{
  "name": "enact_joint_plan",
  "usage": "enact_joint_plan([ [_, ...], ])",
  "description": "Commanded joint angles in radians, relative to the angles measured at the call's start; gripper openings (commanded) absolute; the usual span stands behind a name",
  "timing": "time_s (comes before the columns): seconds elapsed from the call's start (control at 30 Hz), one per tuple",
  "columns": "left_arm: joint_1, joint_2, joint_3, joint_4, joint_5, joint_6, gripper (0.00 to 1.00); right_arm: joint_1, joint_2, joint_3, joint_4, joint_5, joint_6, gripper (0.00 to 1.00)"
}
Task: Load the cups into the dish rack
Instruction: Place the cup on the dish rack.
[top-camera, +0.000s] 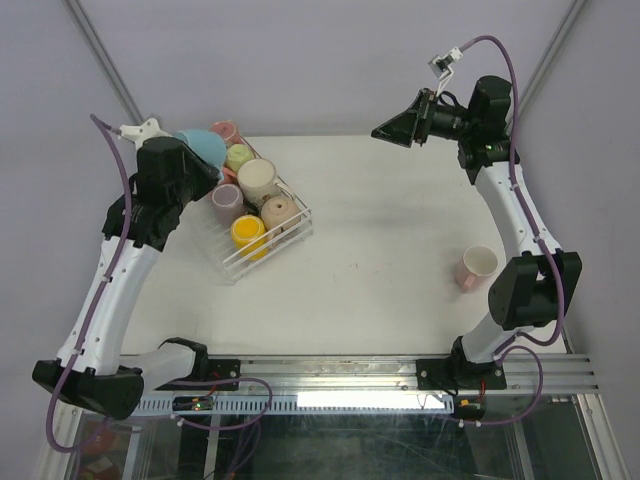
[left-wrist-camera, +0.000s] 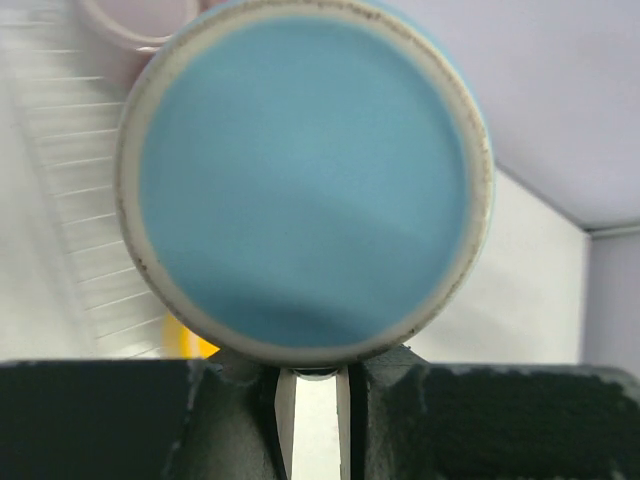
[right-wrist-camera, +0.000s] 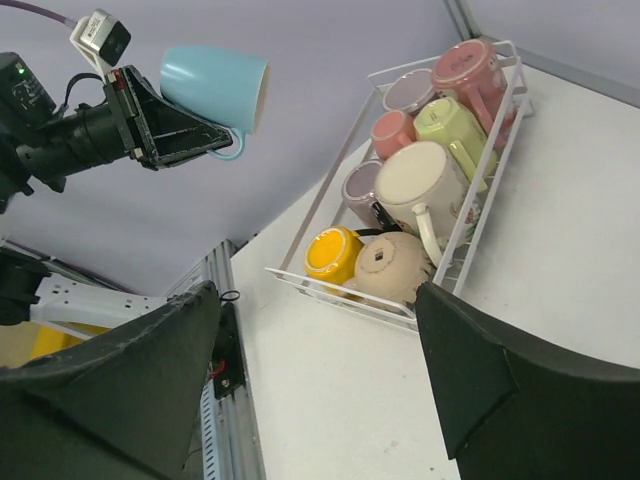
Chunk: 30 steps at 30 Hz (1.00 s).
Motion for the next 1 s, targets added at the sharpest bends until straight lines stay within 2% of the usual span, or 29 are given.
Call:
enact_joint_plan([
  [0.0,0.062,0.054,0.073,-0.111,-0.097,0.091,0.00,-0.001,-0.044,-0.006,-0.059,0.048,-0.123,0.81],
  [0.2,0.158,0.172,0.079,-0.053,-0.094,0.139,0.00,-0.011,-0.047,-0.016,-0.079,0.061,-0.138,0.82],
  [0.53,0.218,0.362,0.150,-0.025,-0.125,0.174,0.00,-0.027,-0.057,-0.026,-0.101,0.082,-0.157,0.81],
  [0.97,0.264,0.454,0.106,0.035,-0.128,0.193,0.00,-0.033,-0.049,-0.024,-0.116,0.093,-0.170,0.82],
])
